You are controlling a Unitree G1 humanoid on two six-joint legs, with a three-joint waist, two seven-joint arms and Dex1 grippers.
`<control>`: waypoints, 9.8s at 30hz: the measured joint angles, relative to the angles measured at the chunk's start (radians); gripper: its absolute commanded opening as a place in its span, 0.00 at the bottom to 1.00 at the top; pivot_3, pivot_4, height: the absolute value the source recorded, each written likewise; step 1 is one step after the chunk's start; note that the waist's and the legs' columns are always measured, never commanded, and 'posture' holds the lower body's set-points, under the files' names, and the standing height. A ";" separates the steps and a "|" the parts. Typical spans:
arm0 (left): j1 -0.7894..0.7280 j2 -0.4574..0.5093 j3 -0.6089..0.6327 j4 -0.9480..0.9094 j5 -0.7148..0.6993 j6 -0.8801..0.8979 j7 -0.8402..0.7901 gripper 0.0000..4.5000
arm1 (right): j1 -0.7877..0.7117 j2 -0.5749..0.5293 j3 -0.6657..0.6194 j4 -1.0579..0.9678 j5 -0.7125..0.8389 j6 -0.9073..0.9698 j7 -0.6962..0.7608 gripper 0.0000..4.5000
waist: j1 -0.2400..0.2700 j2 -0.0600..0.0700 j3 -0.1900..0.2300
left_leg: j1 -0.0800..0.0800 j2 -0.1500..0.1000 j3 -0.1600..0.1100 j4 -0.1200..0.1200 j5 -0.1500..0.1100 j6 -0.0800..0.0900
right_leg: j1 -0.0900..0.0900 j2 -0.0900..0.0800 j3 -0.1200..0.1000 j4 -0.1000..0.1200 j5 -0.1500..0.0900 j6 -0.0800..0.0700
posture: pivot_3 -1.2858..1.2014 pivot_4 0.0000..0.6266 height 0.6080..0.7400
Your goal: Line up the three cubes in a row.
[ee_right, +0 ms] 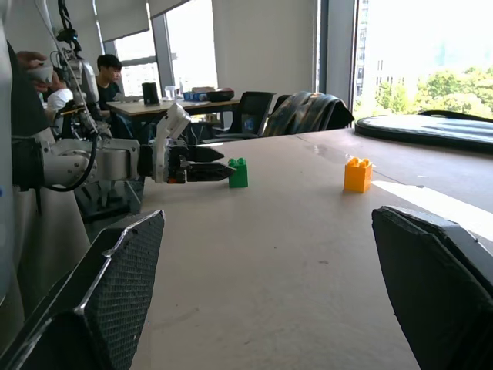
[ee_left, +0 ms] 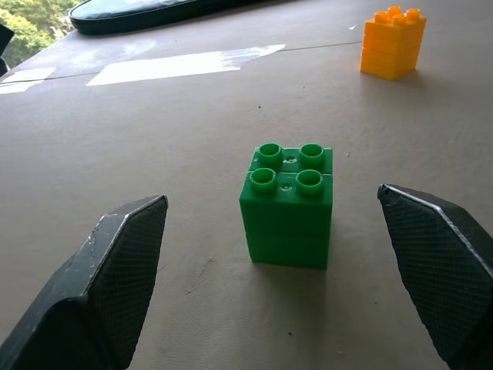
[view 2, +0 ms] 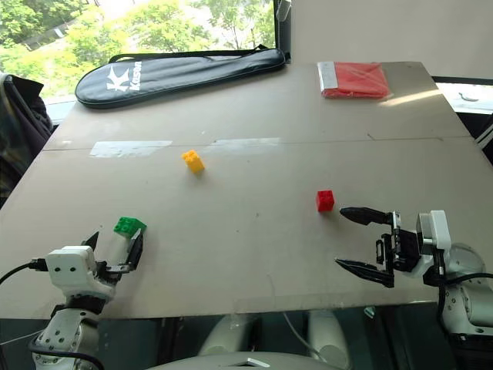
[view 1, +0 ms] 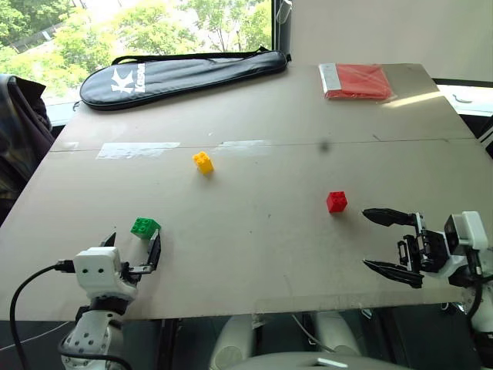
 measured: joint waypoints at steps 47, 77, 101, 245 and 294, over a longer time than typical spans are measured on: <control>-1.185 0.024 -0.640 1.073 0.132 -0.164 -0.990 0.29 | 0.188 0.017 -0.134 0.016 -0.024 -0.072 -0.143 1.00 | -0.007 0.002 -0.001 | -0.006 -0.005 -0.004 0.003 0.001 -0.001 | -0.003 0.001 -0.009 0.004 0.000 0.000 | 0.52 0.24 0.86; -1.247 -0.061 -0.628 1.222 0.191 -0.259 -0.956 0.29 | 0.191 0.068 -0.122 0.017 -0.089 -0.130 -0.222 1.00 | -0.004 0.002 -0.001 | -0.006 -0.007 -0.008 0.013 0.001 -0.001 | -0.002 0.001 -0.010 0.013 0.000 0.001 | 0.52 0.24 0.86; -1.258 -0.078 -0.608 1.271 0.228 -0.284 -0.909 0.90 | 0.183 0.068 -0.113 0.047 -0.112 -0.157 -0.206 1.00 | -0.005 0.002 -0.001 | -0.006 -0.009 -0.011 0.014 0.001 -0.001 | -0.001 0.000 -0.010 0.013 0.000 0.001 | 0.52 0.24 0.86; -1.046 0.019 -0.280 0.965 0.192 0.019 0.023 0.30 | 0.077 0.043 -0.075 0.030 -0.078 -0.129 -0.272 1.00 | 0.018 0.003 -0.001 | -0.007 -0.009 -0.013 0.013 0.004 -0.006 | -0.002 -0.003 -0.011 0.013 0.000 0.002 | 0.52 0.24 0.86; -1.256 0.099 -0.597 1.337 0.191 -0.369 -1.150 0.79 | 0.131 0.009 -0.045 0.039 -0.110 -0.157 -0.176 1.00 | 0.004 0.003 -0.003 | -0.006 -0.011 -0.013 0.014 0.001 -0.001 | 0.001 -0.002 -0.013 0.013 0.000 0.002 | 0.52 0.24 0.86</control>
